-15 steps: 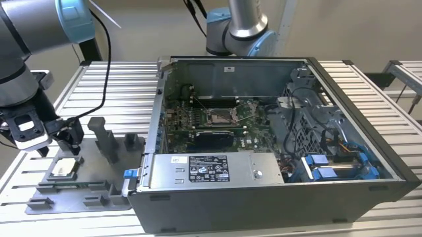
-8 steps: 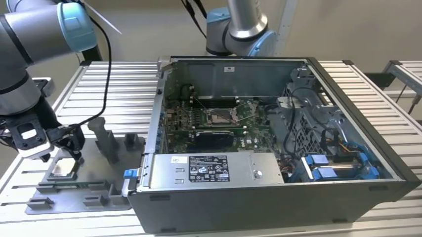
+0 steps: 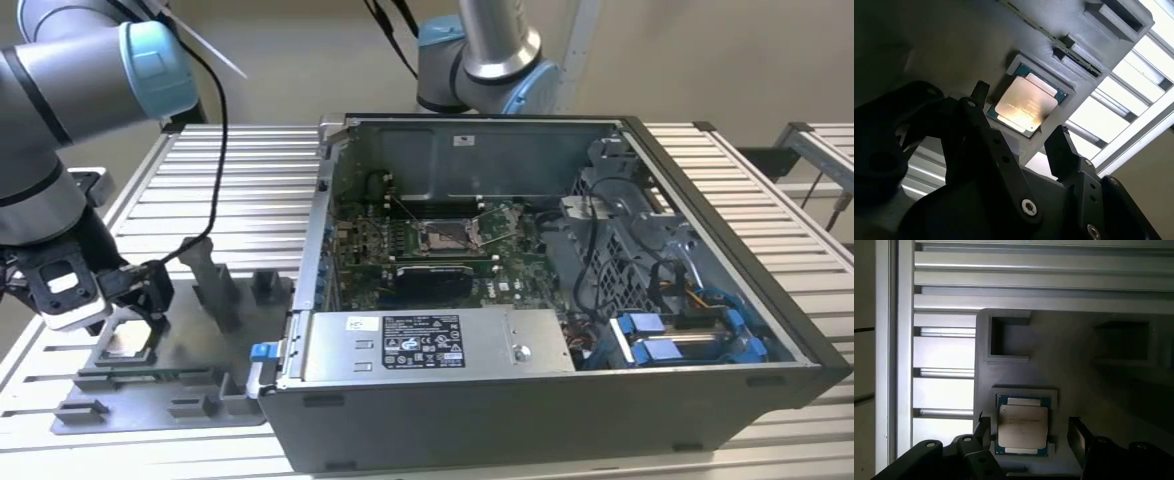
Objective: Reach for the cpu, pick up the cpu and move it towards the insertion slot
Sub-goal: 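Pick up the cpu and move it towards the insertion slot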
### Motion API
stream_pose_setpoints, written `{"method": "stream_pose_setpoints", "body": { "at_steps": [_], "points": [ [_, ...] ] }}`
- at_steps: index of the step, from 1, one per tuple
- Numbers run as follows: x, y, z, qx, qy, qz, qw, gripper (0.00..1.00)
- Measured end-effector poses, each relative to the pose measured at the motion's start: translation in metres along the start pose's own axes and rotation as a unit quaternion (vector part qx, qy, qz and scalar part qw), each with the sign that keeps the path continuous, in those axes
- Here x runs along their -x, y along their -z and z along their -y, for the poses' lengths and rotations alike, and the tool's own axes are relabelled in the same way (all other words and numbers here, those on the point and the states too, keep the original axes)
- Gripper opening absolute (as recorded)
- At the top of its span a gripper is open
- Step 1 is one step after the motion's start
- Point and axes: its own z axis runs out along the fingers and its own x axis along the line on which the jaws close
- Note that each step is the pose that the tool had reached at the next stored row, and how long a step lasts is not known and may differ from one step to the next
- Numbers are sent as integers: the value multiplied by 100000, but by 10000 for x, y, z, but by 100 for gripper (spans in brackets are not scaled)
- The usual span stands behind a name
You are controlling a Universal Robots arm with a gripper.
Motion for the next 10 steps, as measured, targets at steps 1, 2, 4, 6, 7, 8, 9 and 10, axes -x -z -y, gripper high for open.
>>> {"method": "stream_pose_setpoints", "body": {
  "at_steps": [1,2,4,6,7,8,9,10],
  "points": [
    [-1,-9,1,-2,-2,-3,100000,100],
    [-1,-15,1,-7,-2,-11,100000,100],
    [-1,-19,2,-11,-2,-16,100000,100],
    [-1,-21,2,-8,-3,-11,100000,100],
    [-1,-24,2,-4,-4,-7,100000,100],
    [-1,-25,2,-7,-3,-6,100000,100],
    [-1,-25,2,-5,-3,-9,100000,100],
    [-1,-26,2,-7,-3,-10,100000,100]
  ]
}}
